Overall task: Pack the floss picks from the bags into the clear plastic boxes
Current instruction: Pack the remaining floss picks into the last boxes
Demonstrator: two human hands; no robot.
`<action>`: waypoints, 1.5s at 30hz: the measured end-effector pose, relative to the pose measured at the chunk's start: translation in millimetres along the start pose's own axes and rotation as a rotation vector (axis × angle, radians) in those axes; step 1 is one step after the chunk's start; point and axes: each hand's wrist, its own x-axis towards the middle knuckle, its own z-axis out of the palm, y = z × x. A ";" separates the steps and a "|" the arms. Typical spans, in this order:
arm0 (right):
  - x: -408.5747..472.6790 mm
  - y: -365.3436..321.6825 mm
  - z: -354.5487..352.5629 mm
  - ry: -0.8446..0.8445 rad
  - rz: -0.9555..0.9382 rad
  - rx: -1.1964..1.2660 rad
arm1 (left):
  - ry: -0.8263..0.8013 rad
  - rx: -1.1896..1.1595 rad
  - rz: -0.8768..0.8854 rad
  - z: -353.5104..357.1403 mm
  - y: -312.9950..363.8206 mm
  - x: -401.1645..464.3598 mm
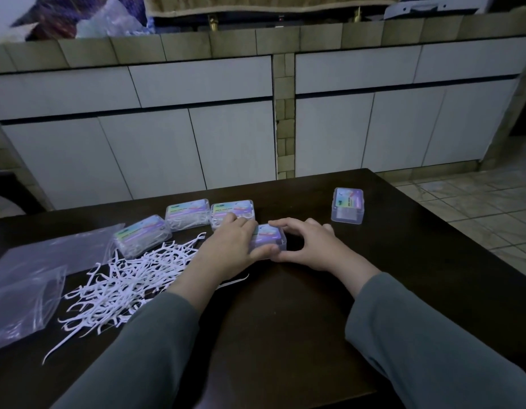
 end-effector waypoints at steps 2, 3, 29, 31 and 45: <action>-0.9 -2.5 -0.1 -0.008 -0.009 -0.012 | 0.021 0.012 0.004 1.7 -0.4 -0.6; -1.6 -3.4 -0.4 -0.009 -0.010 -0.012 | 0.026 0.014 0.004 2.2 0.1 -1.0; -14.0 -18.2 15.2 0.145 -0.073 -0.174 | 0.576 -0.629 -0.307 2.9 -27.9 1.1; -12.7 -18.3 13.6 0.114 -0.049 -0.194 | 0.530 -0.560 -0.239 4.2 -32.1 -0.7; -5.2 -24.6 13.0 0.022 0.040 -0.166 | 0.124 -0.283 -0.110 -7.9 -44.9 2.5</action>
